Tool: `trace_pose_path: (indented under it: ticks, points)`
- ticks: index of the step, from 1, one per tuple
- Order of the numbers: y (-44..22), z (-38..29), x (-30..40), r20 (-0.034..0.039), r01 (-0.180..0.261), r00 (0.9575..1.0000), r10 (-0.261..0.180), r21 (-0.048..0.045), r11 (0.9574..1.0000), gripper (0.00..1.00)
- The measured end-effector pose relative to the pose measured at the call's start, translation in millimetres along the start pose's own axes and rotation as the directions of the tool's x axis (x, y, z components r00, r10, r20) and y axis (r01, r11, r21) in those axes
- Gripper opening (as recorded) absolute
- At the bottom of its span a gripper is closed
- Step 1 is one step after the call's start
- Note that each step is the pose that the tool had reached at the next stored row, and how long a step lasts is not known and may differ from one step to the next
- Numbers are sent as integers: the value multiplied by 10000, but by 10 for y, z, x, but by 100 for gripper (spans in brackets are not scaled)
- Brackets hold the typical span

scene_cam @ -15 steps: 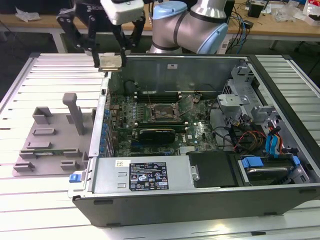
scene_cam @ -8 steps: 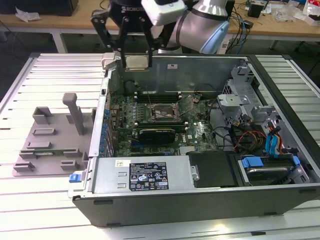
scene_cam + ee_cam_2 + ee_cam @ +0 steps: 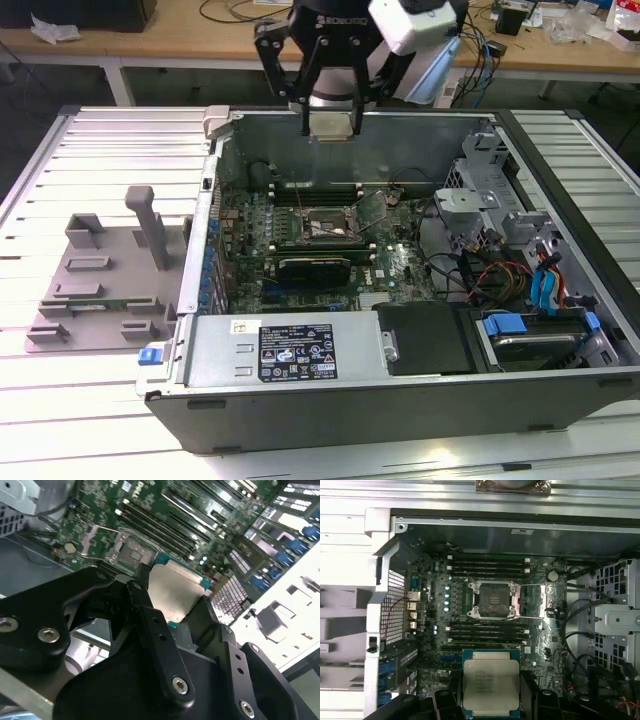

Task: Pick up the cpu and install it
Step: 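Pick up the cpu and move it towards the insertion slot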

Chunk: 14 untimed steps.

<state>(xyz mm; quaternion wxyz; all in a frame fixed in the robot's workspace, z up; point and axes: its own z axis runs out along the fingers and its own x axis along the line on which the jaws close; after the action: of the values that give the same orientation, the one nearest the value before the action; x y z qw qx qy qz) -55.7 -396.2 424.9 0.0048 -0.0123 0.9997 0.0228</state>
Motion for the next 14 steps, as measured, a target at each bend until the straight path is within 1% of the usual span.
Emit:
trace_pose_path:
  ticks: [1,4,6,7,11,14]
  points:
    - [-1,-1,-11,-1,1,10000,-1,1,10000,55]
    - [0,1,-13,1,0,10000,0,-1,10000,55]
    - [-4,75,-18,-6,1,10000,-1,5,10000,55]
    - [-6,126,-25,-16,0,10000,0,10,10000,55]
    - [-11,212,-41,-27,0,10000,0,14,10000,55]
    - [-16,315,-57,-33,-1,10000,1,16,10000,55]
